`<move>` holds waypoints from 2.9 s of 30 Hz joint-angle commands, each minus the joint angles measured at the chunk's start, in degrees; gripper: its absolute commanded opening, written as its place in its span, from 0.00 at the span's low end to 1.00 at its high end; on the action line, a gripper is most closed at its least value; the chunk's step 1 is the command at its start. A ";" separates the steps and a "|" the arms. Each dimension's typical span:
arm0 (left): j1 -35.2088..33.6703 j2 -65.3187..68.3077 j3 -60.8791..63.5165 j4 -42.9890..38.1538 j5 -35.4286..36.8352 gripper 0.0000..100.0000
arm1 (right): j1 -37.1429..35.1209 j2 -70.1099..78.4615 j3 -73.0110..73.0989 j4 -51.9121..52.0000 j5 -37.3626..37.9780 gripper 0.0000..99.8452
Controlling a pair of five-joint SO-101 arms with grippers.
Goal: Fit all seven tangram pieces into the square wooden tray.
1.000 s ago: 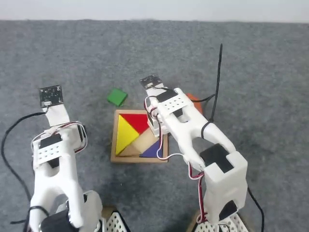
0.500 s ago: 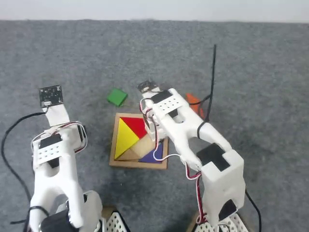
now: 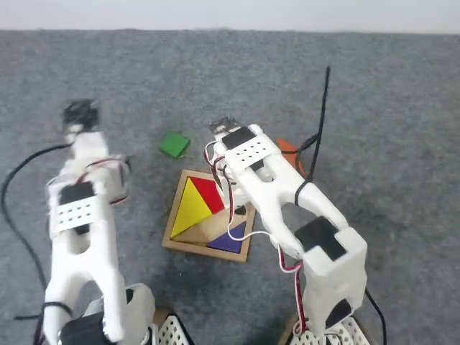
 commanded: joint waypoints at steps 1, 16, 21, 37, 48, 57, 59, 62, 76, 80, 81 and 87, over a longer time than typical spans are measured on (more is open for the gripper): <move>7.21 3.34 -8.22 -1.49 -1.76 0.18 | 1.10 -8.48 1.93 -0.22 -0.79 0.18; 14.07 66.55 -75.38 30.59 -18.55 0.18 | 8.13 -53.85 41.05 -27.65 1.93 0.06; 13.80 76.84 -94.37 40.09 -19.34 0.18 | 8.13 -51.91 40.97 -28.26 2.02 0.06; 14.68 83.08 -116.00 62.68 -17.58 0.22 | 8.66 -41.45 35.25 -27.65 2.11 0.06; 16.79 72.09 -89.89 51.69 -16.09 0.22 | 12.09 -41.54 33.23 -25.27 2.11 0.06; 15.21 80.53 -99.56 51.34 -16.18 0.23 | 12.00 -41.54 33.23 -25.01 2.11 0.06; 15.03 82.02 -102.90 52.66 -16.35 0.24 | 12.00 -41.54 33.23 -25.10 2.20 0.06; 15.03 85.36 -106.95 52.48 -16.53 0.25 | 12.00 -41.54 33.23 -25.01 2.29 0.06; 16.18 95.82 -123.38 62.51 -15.82 0.27 | 12.00 -41.63 33.23 -24.84 2.37 0.06; 16.18 93.89 -119.16 62.59 -12.13 0.27 | 12.00 -41.63 33.23 -24.84 2.37 0.06; 16.35 93.27 -117.58 62.59 -12.13 0.27 | 11.91 -41.63 33.23 -24.84 2.37 0.06; 16.44 89.58 -109.76 62.59 -12.04 0.21 | 11.91 -41.63 33.23 -24.84 2.37 0.06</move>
